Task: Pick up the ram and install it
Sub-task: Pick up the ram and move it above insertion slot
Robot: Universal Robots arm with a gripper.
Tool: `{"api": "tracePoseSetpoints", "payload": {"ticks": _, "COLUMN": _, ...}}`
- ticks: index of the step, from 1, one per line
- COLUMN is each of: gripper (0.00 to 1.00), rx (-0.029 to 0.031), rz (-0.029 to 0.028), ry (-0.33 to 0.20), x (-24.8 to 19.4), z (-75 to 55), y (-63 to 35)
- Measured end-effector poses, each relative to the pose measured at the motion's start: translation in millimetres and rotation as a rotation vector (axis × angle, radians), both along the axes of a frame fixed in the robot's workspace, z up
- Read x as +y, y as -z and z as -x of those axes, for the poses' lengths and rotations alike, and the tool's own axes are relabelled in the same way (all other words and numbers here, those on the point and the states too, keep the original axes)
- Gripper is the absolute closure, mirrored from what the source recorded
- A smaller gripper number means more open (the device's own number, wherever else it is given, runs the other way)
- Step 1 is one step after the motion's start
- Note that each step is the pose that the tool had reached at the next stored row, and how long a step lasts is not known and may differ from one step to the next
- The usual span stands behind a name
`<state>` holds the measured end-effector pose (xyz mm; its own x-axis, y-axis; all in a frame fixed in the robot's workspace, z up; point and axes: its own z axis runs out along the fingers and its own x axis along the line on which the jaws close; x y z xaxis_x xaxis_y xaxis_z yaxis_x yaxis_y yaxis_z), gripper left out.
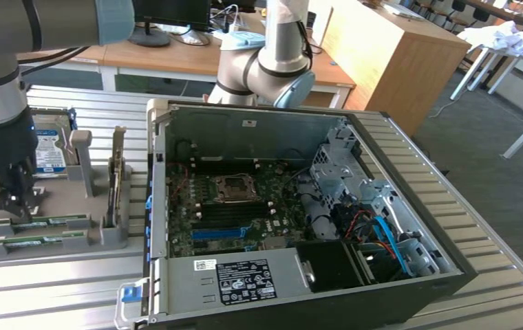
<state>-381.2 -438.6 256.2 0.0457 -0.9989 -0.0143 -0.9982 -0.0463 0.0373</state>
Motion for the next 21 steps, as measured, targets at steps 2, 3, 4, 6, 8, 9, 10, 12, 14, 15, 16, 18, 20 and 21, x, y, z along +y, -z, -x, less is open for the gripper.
{"api": "tracePoseSetpoints", "payload": {"ticks": 2, "gripper": 0.63, "rx": 0.0002, "rz": 0.0002, "ry": 0.0, "x": -1.0, "z": 0.0, "y": -0.1}}
{"api": "tracePoseSetpoints", "payload": {"ticks": 3, "gripper": 0.63, "rx": 0.0001, "rz": 0.0001, "ry": 0.0, "x": -1.0, "z": 0.0, "y": -0.1}}
{"api": "tracePoseSetpoints", "payload": {"ticks": 4, "gripper": 0.63, "rx": 0.0001, "rz": 0.0001, "ry": 0.0, "x": -1.0, "z": 0.0, "y": -0.1}}
{"api": "tracePoseSetpoints", "payload": {"ticks": 6, "gripper": 0.63, "rx": 0.0, "rz": 0.0, "ry": 0.0, "x": -1.0, "z": 0.0, "y": 0.0}}
{"api": "tracePoseSetpoints", "payload": {"ticks": 8, "gripper": 0.63, "rx": -0.0003, "rz": -0.0002, "ry": 0.0, "x": -1.1, "z": 0.0, "y": 1.1}}
{"api": "tracePoseSetpoints", "payload": {"ticks": 9, "gripper": 0.63, "rx": -0.0002, "rz": 0.0, "ry": 0.0, "x": -1.1, "z": 0.0, "y": 2.2}}
{"api": "tracePoseSetpoints", "payload": {"ticks": 10, "gripper": 0.63, "rx": -0.0002, "rz": 0.0001, "ry": 0.0, "x": -1.2, "z": 0.0, "y": 3.6}}
{"api": "tracePoseSetpoints", "payload": {"ticks": 12, "gripper": 0.63, "rx": -0.0003, "rz": 0.0, "ry": 0.0, "x": -1.3, "z": 0.1, "y": 7.0}}
{"api": "tracePoseSetpoints", "payload": {"ticks": 14, "gripper": 0.63, "rx": -0.0002, "rz": 0.0001, "ry": 0.0, "x": -1.4, "z": 0.0, "y": 10.1}}
{"api": "tracePoseSetpoints", "payload": {"ticks": 15, "gripper": 0.63, "rx": -0.0003, "rz": 0.0, "ry": 0.0, "x": -1.4, "z": 0.0, "y": 11.7}}
{"api": "tracePoseSetpoints", "payload": {"ticks": 16, "gripper": 0.63, "rx": -0.0002, "rz": 0.0, "ry": 0.0, "x": -1.4, "z": 0.0, "y": 13.2}}
{"api": "tracePoseSetpoints", "payload": {"ticks": 18, "gripper": 0.63, "rx": -0.0003, "rz": 0.0, "ry": 0.0, "x": -1.4, "z": 0.0, "y": 16.3}}
{"api": "tracePoseSetpoints", "payload": {"ticks": 20, "gripper": 0.63, "rx": -0.0002, "rz": 0.0001, "ry": 0.0, "x": -1.4, "z": 0.0, "y": 19.1}}
{"api": "tracePoseSetpoints", "payload": {"ticks": 21, "gripper": 0.63, "rx": -0.0002, "rz": 0.0001, "ry": 0.0, "x": -1.4, "z": 0.0, "y": 20.6}}
